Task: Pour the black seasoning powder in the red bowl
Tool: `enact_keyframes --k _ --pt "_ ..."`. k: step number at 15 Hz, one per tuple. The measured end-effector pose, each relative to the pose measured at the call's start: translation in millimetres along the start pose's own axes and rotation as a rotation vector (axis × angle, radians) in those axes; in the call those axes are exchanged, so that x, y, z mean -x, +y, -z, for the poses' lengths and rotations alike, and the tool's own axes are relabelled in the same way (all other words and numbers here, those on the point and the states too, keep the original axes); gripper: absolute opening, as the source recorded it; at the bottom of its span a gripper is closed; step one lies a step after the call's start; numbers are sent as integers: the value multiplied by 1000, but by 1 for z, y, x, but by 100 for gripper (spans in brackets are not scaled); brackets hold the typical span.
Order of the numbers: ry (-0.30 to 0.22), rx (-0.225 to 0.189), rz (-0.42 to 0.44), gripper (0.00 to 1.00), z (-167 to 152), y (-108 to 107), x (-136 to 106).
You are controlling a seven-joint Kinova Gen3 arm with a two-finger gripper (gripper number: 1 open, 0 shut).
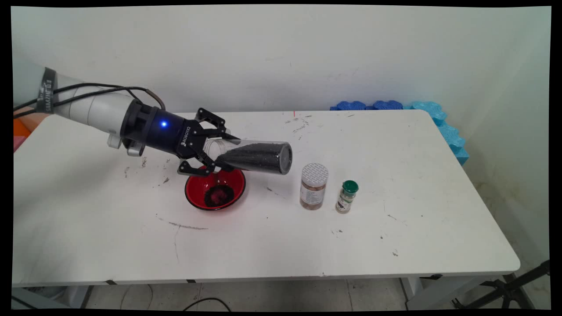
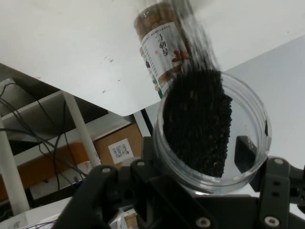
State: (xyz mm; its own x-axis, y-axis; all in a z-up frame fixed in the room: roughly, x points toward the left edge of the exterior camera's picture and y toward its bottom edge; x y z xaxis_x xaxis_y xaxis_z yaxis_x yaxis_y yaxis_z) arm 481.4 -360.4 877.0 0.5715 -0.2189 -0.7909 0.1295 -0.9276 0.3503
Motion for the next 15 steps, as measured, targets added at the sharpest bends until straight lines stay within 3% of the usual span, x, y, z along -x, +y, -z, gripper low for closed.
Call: enact_keyframes --k 15 --pt "2 19 37 0 2 -3 0"
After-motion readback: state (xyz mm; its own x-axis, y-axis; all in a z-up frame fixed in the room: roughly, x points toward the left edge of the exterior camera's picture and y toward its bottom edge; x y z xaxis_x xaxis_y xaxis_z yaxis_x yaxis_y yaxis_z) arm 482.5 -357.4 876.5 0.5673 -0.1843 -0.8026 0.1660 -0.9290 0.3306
